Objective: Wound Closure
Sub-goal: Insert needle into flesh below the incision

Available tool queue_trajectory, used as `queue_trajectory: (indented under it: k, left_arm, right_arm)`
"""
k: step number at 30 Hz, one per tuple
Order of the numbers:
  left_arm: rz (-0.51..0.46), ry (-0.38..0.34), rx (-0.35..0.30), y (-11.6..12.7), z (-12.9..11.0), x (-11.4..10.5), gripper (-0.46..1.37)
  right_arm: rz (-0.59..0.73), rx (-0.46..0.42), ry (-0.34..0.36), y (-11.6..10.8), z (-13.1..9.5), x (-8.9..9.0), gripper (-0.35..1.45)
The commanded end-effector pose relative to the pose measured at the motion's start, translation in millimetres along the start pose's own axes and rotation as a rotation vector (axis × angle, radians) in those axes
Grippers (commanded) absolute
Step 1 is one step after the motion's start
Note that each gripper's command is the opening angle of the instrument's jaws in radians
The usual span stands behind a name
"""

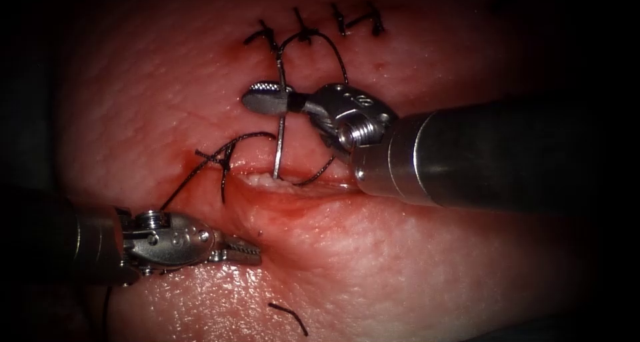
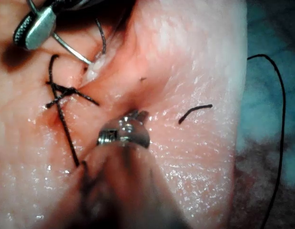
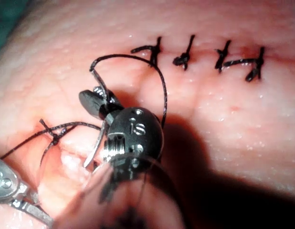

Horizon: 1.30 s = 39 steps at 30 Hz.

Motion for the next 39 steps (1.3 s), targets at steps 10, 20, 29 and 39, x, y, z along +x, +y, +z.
queue_trajectory:
  k: [10, 20, 29, 39]
  left_arm:
    - [0.000, 0.000, -0.002, 0.0, 0.0, 0.0, -0.13]
    - [0.000, 0.000, -0.002, 0.0, 0.0, 0.0, -0.13]
    - [0.000, 0.000, -0.004, 0.0, -0.1, 0.0, -0.12]
    - [-0.001, -0.001, -0.004, 0.0, -0.2, 0.1, -0.12]
  right_arm:
    - [0.103, 0.004, -0.021, -0.5, 0.6, -2.9, -0.35]
    - [0.296, -0.010, -0.071, -1.2, 0.7, -5.7, -0.35]
    - [0.379, -0.035, -0.104, -2.9, 0.3, -7.0, -0.35]
    - [0.402, -0.032, -0.117, -4.4, 0.0, -8.5, -0.35]
